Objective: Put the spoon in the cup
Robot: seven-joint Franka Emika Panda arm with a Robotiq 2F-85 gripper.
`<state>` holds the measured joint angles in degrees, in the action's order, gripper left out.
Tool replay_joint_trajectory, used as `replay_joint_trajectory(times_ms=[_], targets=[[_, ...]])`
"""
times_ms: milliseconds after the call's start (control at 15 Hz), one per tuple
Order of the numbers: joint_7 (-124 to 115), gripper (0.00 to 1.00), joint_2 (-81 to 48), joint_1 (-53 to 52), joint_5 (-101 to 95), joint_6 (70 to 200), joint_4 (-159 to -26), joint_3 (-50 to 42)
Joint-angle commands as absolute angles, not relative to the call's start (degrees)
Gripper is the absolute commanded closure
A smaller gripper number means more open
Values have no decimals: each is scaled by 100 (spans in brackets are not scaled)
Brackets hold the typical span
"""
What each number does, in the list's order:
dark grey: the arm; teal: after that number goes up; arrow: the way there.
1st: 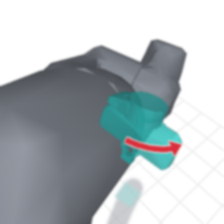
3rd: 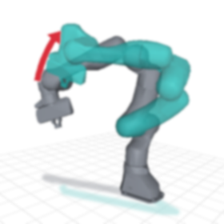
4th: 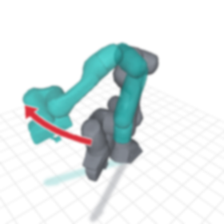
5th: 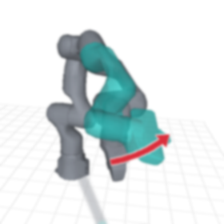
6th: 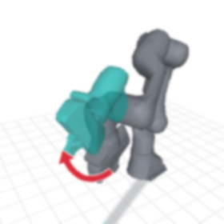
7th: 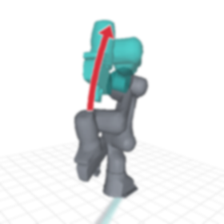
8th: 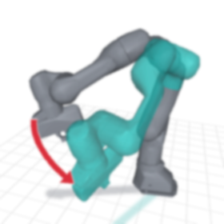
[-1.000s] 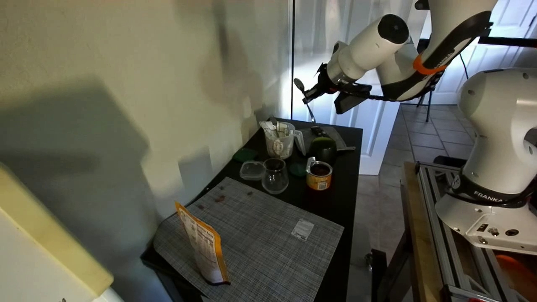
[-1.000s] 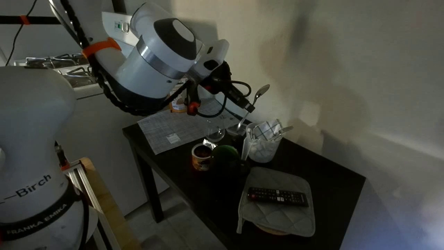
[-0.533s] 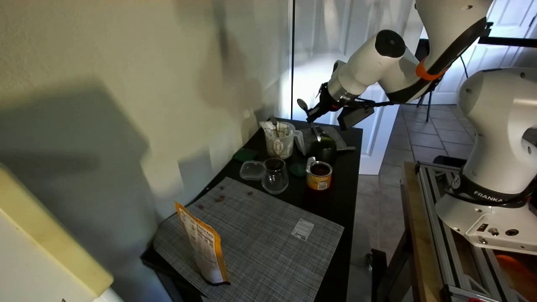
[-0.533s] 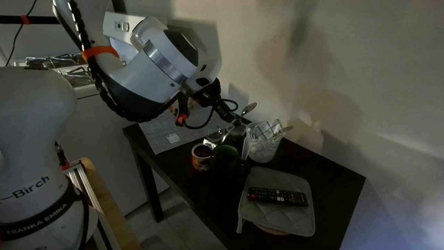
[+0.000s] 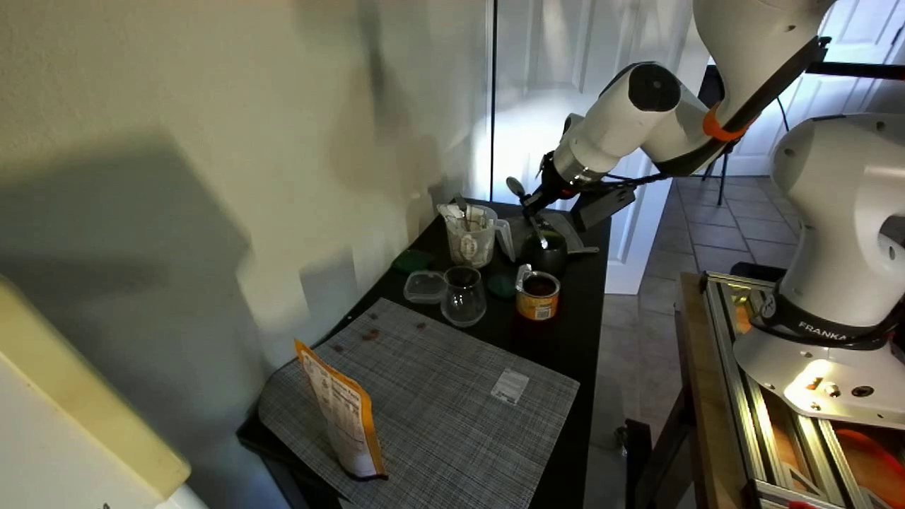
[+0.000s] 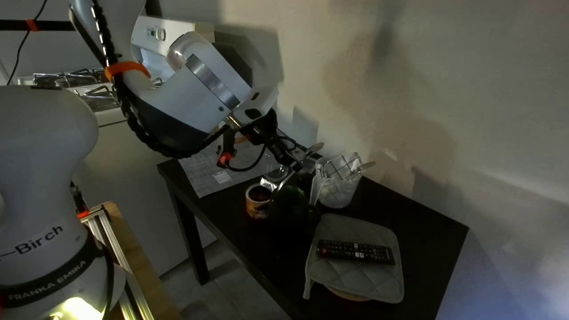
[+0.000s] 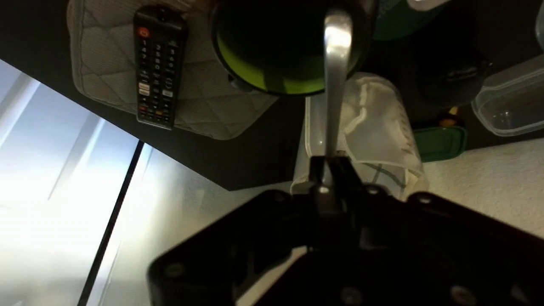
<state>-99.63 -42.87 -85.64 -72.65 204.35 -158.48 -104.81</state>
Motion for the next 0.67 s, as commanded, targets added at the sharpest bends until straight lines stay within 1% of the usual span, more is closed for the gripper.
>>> replay_joint_trajectory(times_ms=[0,267,600], targets=[[-11173,98,-4856,-8513,-7801,20731,-15848,-10437],[-11136,98,-4978,-8399,-7774,20617,-15854,-10255],[-11038,98,-4927,-8022,-7694,20652,-15853,-9765]])
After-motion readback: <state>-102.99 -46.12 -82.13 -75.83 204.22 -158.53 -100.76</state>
